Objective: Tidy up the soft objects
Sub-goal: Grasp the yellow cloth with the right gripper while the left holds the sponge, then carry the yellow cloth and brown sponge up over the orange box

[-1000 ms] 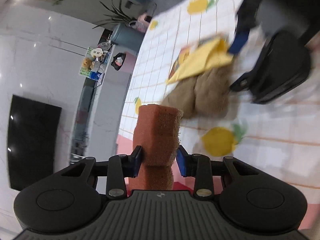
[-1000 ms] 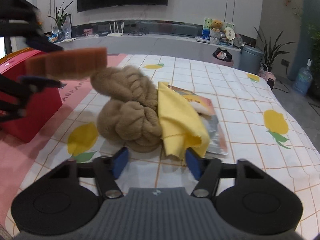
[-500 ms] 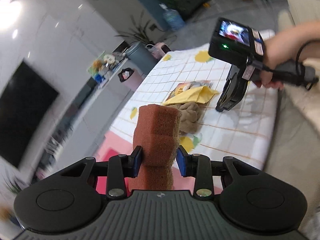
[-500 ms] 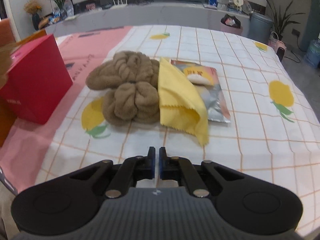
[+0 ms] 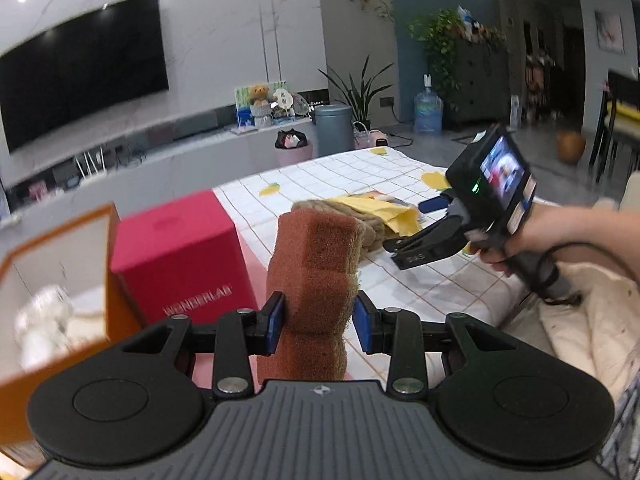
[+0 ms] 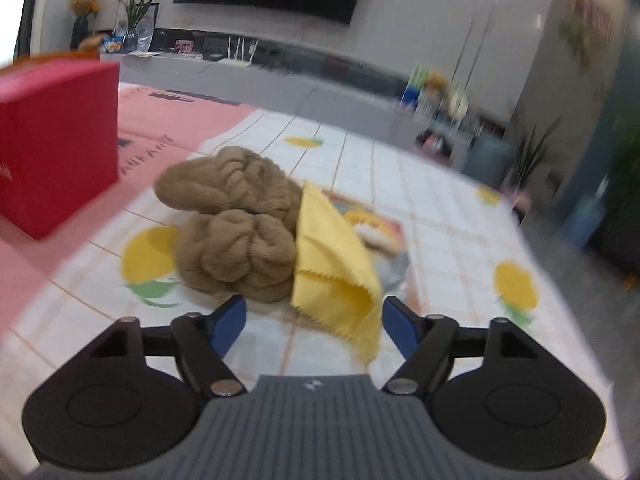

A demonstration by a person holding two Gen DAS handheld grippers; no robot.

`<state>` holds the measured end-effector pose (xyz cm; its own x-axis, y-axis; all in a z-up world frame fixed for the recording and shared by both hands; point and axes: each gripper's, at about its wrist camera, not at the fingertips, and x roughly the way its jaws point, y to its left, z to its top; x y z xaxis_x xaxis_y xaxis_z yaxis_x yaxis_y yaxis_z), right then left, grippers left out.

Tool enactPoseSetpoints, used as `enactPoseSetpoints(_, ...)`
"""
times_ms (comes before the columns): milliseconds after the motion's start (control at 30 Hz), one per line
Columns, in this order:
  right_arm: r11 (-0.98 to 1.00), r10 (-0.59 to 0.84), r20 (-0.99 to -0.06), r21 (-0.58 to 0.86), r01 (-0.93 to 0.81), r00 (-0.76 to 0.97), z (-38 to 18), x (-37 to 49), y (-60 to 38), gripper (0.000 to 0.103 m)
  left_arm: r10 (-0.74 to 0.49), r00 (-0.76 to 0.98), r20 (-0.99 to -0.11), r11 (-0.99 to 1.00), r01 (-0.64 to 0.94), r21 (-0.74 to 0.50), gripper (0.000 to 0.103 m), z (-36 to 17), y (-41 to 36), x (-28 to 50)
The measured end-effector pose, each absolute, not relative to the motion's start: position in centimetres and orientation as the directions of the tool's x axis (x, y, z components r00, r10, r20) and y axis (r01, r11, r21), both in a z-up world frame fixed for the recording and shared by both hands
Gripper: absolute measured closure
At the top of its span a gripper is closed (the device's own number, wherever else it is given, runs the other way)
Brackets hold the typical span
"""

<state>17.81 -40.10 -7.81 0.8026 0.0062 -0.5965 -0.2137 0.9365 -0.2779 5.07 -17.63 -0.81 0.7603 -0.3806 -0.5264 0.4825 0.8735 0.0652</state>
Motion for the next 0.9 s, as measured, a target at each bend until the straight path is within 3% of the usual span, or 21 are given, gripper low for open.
enactPoseSetpoints(100,0.907,-0.072,-0.569,-0.379,-0.184,0.819,-9.2,18.5,-39.4,0.026,-0.404,0.73,-0.551,0.877,0.48,-0.008,0.062,-1.4,-16.7,5.6)
enactPoseSetpoints(167,0.894,-0.12,-0.519,-0.428,-0.135,0.847,-9.7,18.6,-39.0,0.017,-0.413,0.717,-0.562,0.878,0.476,-0.038,0.062,-1.9,-16.2,5.8)
enactPoseSetpoints(400,0.836,-0.189,-0.417,-0.544,-0.077,0.889,-10.9,19.1,-38.3,0.019,-0.439,0.697,-0.568,0.871,0.485,-0.078,0.062,-2.0,-15.4,6.1)
enactPoseSetpoints(467,0.838,-0.185,-0.415,-0.54,-0.078,0.891,-11.0,19.3,-38.3,0.026,-0.441,0.698,-0.565,0.869,0.49,-0.072,0.062,-2.3,-15.5,6.1)
enactPoseSetpoints(567,0.84,-0.153,-0.429,-0.531,-0.111,0.89,-11.0,19.1,-38.2,0.045,-0.441,0.703,-0.558,0.867,0.495,-0.062,0.062,-2.5,-15.9,5.8)
enactPoseSetpoints(633,0.825,-0.121,-0.448,-0.541,-0.161,0.886,-11.2,18.7,-37.9,0.082,-0.445,0.701,-0.557,0.866,0.495,-0.068,0.062,-2.6,-15.9,5.8)
enactPoseSetpoints(800,0.719,-0.154,-0.477,-0.655,-0.233,0.865,-11.9,18.0,-36.1,0.102,-0.441,0.699,-0.564,0.87,0.488,-0.075,0.062,-2.3,-15.8,5.6)
enactPoseSetpoints(900,0.713,-0.135,-0.514,-0.644,-0.277,0.847,-11.2,17.3,-36.1,0.103,-0.457,0.694,-0.557,0.868,0.483,-0.112,0.062,-2.0,-15.2,5.3)
